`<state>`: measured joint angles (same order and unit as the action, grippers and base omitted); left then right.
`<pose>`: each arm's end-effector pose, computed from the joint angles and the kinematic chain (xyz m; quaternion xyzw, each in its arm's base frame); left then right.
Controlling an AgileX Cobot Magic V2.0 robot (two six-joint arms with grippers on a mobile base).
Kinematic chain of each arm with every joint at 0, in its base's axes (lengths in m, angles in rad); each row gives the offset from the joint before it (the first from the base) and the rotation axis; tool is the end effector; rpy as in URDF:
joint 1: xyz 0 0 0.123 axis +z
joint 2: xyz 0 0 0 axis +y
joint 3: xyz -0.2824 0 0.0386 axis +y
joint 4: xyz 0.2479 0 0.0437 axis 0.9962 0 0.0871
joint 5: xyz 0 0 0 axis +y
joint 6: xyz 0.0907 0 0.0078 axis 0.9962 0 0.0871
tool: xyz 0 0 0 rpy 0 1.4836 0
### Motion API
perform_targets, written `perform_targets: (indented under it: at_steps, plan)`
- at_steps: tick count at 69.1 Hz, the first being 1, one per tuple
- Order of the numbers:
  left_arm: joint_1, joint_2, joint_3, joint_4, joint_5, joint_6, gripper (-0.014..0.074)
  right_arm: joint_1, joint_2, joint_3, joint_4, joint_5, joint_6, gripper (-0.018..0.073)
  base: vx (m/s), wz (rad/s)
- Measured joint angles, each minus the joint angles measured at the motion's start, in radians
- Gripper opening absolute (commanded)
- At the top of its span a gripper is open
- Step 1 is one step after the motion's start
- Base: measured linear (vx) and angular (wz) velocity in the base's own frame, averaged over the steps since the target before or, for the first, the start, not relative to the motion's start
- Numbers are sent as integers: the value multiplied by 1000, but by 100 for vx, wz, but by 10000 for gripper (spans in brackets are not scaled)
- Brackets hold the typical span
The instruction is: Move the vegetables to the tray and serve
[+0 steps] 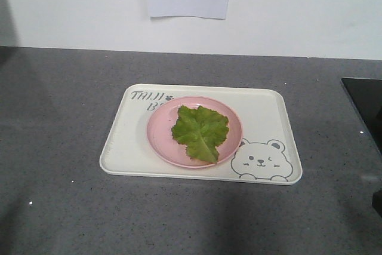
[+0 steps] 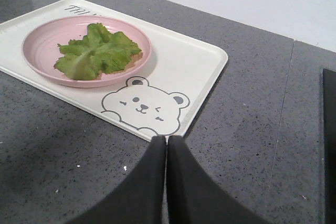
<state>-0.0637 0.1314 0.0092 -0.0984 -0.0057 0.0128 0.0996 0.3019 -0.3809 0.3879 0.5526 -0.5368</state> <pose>0.0675 -0.0043 0.2023 -0.0081 0.7237 -0.0513 0.6881 0.0671 0.0249 0.2760 -0.1791 0.7982 0.0526 0.5727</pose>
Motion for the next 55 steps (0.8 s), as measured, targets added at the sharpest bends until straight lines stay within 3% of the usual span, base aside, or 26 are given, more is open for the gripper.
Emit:
perform_targets:
  at_steps: [11,37,46,55]
  plan:
    - [19,-133,16,0,70,0,-7,0,0,0,0,0,0,-6,0,0]
    - [28,-142,16,0,162,-13,-7,0,0,0,2,0,0,-6,0,0]
    - [28,-142,16,14,162,-51,-7,0,0,0,2,0,0,-6,0,0]
    - [28,-142,16,76,162,-109,-7,0,0,0,2,0,0,-6,0,0]
